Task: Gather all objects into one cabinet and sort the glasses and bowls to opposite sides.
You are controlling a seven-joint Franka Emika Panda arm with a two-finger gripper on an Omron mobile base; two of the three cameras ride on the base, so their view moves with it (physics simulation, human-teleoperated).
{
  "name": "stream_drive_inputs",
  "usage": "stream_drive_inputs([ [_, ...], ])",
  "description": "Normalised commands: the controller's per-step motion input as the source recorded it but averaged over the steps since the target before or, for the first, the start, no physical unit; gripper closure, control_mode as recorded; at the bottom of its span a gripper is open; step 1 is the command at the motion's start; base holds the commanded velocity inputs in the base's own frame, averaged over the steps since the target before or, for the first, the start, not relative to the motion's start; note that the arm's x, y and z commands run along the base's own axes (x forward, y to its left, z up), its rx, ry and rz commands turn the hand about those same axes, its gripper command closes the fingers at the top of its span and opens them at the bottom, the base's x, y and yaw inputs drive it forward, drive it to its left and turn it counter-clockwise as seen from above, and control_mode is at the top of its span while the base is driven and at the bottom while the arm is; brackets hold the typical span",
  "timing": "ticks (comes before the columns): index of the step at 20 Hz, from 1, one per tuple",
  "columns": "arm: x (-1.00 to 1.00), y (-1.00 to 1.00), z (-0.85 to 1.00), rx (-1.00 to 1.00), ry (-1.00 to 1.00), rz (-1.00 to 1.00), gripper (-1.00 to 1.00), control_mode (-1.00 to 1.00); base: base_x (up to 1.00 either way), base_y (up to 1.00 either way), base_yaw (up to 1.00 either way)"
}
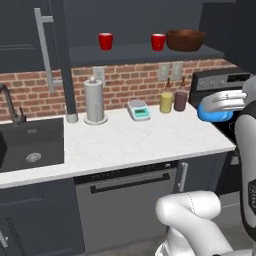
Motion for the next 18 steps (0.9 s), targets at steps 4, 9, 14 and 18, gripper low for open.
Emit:
stream_drive_inputs([
  [4, 0.00, 0.00, 0.00, 0.00, 0.00, 0.00, 1.00, 1.00, 0.42, 0.07, -0.02],
  [9, 0.00, 0.00, 0.00, 0.00, 0.00, 0.00, 1.00, 1.00, 0.46, 0.18, -0.03],
  [14, 0.00, 0.00, 0.00, 0.00, 0.00, 0.00, 1.00, 1.00, 0.46, 0.24, -0.02],
  [18, 0.00, 0.00, 0.00, 0.00, 0.00, 0.00, 1.00, 1.00, 0.11, 0.40, 0.00],
])
